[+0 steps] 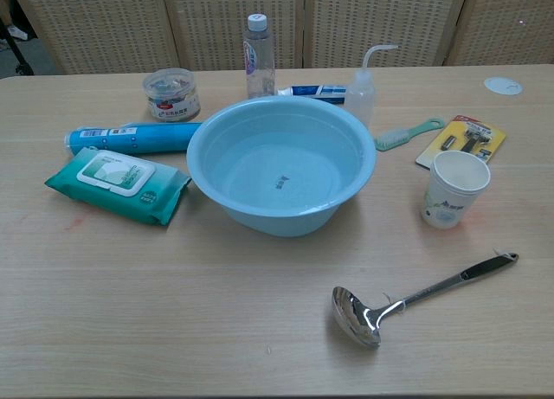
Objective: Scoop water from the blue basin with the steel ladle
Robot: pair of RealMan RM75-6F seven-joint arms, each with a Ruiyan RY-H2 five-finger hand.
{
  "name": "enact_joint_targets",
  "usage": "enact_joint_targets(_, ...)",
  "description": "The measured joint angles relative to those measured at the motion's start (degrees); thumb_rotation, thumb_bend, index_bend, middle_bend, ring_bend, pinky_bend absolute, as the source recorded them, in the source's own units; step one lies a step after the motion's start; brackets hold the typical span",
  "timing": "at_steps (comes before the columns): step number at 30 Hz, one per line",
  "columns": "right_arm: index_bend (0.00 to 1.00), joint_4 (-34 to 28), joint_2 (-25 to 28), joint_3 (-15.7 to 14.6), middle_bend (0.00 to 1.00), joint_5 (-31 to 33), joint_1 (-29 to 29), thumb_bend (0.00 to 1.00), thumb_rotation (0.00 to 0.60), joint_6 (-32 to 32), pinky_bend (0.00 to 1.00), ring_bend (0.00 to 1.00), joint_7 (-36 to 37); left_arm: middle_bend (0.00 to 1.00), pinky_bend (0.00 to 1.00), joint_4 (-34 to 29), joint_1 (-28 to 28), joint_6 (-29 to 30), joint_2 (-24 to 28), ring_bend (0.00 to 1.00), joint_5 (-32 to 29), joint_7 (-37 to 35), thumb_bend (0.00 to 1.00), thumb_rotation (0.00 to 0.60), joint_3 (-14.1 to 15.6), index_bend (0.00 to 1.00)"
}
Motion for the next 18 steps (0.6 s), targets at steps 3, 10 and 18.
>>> enact_joint_targets(3, 0.0, 0.07, 0.0, 0.14, 0.0, -0.15, -0.14, 0.0, 0.6, -0.61, 0.0, 0.0, -0.27, 0.0, 0.0, 0.12, 0.04, 0.09, 0.1, 0.0, -0.1, -0.38, 0.0, 0.6, -0.04, 0.0)
enact_joint_targets(10, 0.0, -0.08, -0.02, -0.08, 0.01, -2.87, 1.15, 0.0, 0.6, -3.01, 0.0, 0.0, 1.02, 0.0, 0.0, 0.14, 0.22, 0.57, 0.14, 0.0, 0.05, -0.54, 0.0, 0.6, -0.07, 0.0)
enact_joint_targets(18, 0.03, 1.18, -0.69, -0.43, 0.64, -5.78, 7.57, 0.0, 0.6, -13.03, 0.85, 0.65, 6.61, 0.0, 0.0, 0.01, -0.14, -0.39, -0.03, 0.0, -1.11, -0.02, 0.0, 0.6, -0.47, 0.0)
